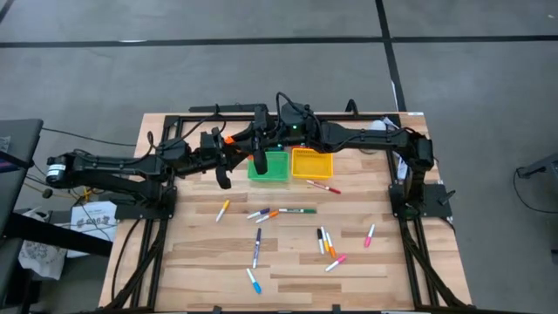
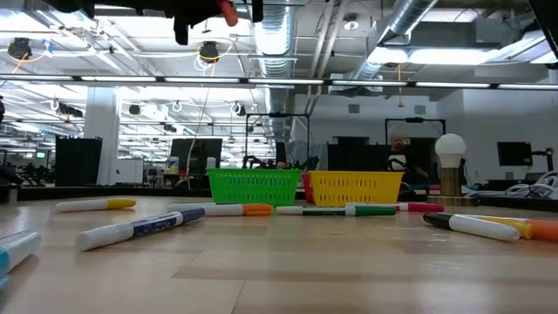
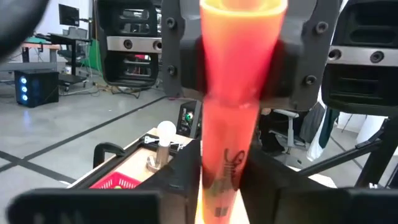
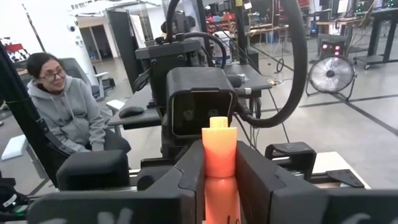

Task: Pick & Place Markers
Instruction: Put the orange highlighter into the blue bin

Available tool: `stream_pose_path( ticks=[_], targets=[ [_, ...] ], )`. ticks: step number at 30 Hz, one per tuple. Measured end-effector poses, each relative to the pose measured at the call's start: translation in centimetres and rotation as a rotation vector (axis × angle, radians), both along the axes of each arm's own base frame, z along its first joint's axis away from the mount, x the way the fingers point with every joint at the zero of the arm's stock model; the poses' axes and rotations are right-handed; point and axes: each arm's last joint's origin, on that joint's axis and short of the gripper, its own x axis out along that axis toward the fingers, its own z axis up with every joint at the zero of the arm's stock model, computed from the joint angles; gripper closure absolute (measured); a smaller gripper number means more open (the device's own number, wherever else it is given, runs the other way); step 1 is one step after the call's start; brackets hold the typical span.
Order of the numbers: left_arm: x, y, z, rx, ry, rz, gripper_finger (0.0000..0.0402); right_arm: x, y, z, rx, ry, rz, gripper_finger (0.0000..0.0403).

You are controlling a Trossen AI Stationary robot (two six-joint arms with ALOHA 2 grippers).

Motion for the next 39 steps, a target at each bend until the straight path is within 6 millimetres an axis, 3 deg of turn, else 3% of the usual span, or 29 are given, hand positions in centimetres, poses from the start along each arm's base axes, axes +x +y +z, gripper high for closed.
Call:
stream_pose_path(
  ticks=[3, 12, 21, 26, 31, 39],
  targets=[
    [0.0, 0.0, 0.0, 0.000, -0.002, 0.000, 0.0336, 0.0, 0.0, 0.0, 0.000, 0.001, 0.001, 0.0333],
    [0.0, 0.0, 0.0, 0.002, 0.000, -0.009, 0.0330, 0.0, 0.1, -0.1, -0.003, 0.006, 0.008, 0.0294],
    [0.0, 0.1, 0.0, 0.021, 0.007, 0.036, 0.0331, -1.0, -0.4, 0.1, -0.037, 0.093, 0.006, 0.0213],
    [-0.1, 0.9, -0.3, 0.030, 0.046, 0.086, 0.0326, -3.5, -1.1, 2.1, -0.098, 0.127, -0.013, 0.0183],
    [-0.2, 2.7, -1.2, 0.033, 0.130, 0.188, 0.0329, -6.8, -2.2, 4.0, -0.109, 0.207, -0.069, 0.0178],
    [1.6, 7.1, -5.3, -0.046, 0.323, 0.284, 0.0322, -11.6, -3.8, 5.1, -0.102, 0.398, -0.257, 0.0192]
  ],
)
